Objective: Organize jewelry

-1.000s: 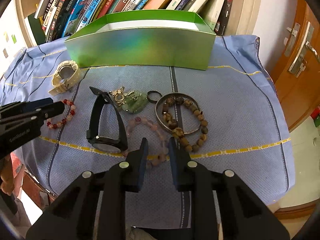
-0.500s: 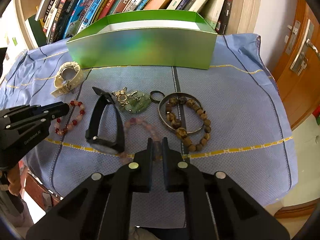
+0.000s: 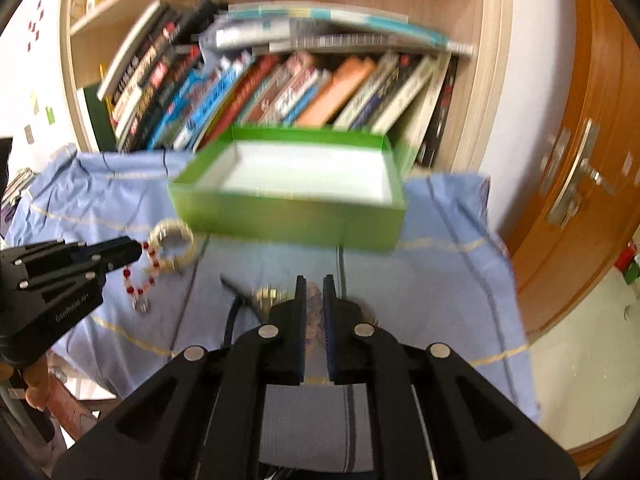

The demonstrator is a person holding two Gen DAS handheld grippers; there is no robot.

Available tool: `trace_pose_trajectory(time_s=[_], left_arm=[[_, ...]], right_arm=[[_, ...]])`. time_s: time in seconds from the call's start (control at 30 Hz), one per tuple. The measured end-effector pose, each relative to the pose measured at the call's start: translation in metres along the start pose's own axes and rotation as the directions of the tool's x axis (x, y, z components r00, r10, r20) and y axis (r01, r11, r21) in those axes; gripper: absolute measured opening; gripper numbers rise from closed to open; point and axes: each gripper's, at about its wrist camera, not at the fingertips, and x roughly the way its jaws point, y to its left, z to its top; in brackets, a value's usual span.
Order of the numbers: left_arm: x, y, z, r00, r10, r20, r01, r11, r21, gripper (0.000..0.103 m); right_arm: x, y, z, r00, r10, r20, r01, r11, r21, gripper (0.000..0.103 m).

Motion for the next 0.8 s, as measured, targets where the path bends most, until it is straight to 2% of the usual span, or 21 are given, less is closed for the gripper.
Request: trace_pose_trajectory(time_s=[0.17,0.3,0.47,0.53,0.63,0.73,0.8], left_arm=[[-0.013,0.003,0.026,0.997,0.005,0.071,-0.004,1.000,-0.010,0.008],[-0.016,0.006,0.065,0.992,0.006,0.128,-0.004,1.000,-0.019,0.008],[0.011,0.011,0.120,0.994,-0.007,0.112,0.010,0.999,-0.031,0.008],[0.032,0.014,0.138,0.996,0.012,0.091,-0.008,0.999,-0.041,0.008],[0.068,0.014,0.150,0.998,0.051,0.025,-0.050,0.997,-0.051,0.008],[0.087,0.021,0.141,0.999,0.037,-0.027,-0.039,0.996,-0.084,0.008],[0.070,0.023,0.123,1.000,0.025,0.002,-0.025,0.996,-0.084,0.008]], right_arm=[[-0.016,-0.005,0.031,0.995,-0.013,0.098,0.013,1.000,0.005,0.008],[-0.018,-0.009,0.069,0.985,0.000,0.170,-0.003,1.000,0.014,0.008],[0.000,-0.014,0.124,0.979,0.004,0.202,-0.011,0.999,0.033,0.008],[0.016,-0.015,0.139,0.983,-0.005,0.186,-0.003,0.999,0.043,0.008],[0.053,-0.018,0.147,0.994,-0.023,0.105,0.018,0.999,0.047,0.008],[0.077,-0.030,0.125,1.000,0.006,-0.002,-0.006,0.997,0.077,0.008],[0.072,-0.042,0.098,0.999,0.036,-0.035,-0.033,0.996,0.088,0.009]])
